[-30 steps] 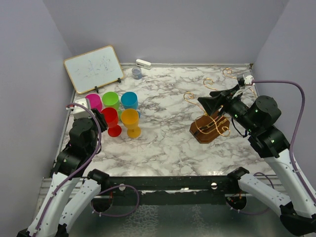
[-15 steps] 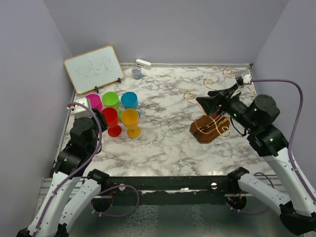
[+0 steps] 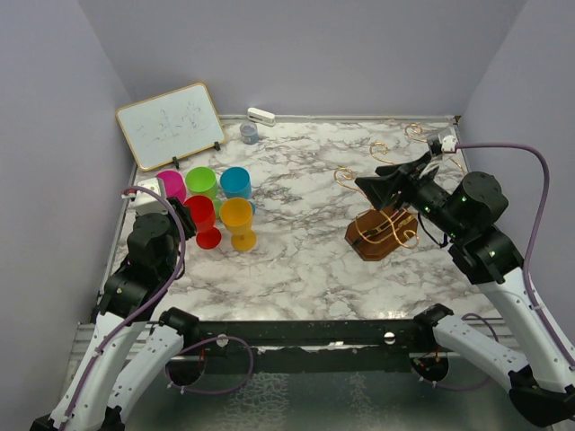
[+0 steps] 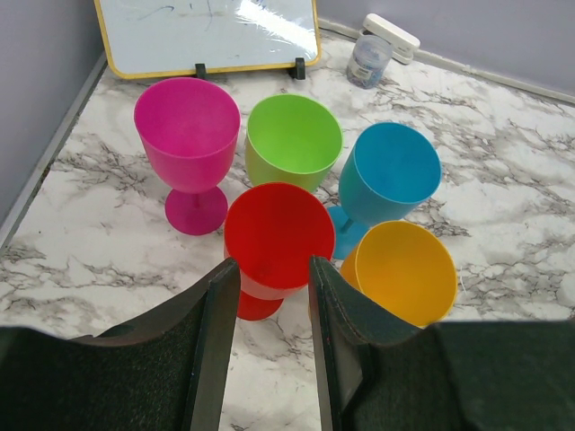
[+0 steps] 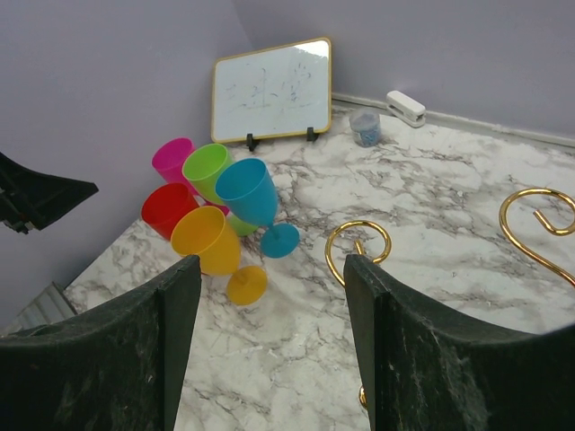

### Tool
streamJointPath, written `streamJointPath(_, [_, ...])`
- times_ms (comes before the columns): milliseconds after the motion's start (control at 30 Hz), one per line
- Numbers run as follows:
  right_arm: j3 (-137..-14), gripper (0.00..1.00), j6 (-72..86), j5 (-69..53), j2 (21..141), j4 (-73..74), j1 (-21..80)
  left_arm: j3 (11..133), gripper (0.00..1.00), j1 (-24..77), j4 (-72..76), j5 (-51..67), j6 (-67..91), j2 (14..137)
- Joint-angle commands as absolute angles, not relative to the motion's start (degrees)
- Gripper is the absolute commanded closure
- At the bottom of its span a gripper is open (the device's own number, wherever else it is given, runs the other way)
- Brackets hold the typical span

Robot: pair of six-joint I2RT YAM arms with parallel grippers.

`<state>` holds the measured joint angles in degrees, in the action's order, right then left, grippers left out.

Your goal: Take the wine glass off the wine glass rack

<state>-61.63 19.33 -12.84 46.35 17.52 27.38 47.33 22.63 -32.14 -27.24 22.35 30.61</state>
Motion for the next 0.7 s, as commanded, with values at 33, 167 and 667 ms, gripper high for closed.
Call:
streamJointPath(33, [-60.4, 0.35, 20.1, -14.2, 45.9, 15.4, 27.3, 47.1, 0.61, 22.9, -30.8, -26.5, 22.0, 30.5])
streamJointPath(167, [-60.3, 0.35, 20.1, -14.1, 45.7, 15.4, 27.3, 47.2, 0.61, 22.9, -30.8, -26.4, 22.0, 30.3])
streamJointPath(667, [-61.2, 0.25, 24.3, -8.3, 43.7, 16.4, 27.3, 47.1, 0.61, 22.9, -30.8, -26.5, 22.0, 30.2])
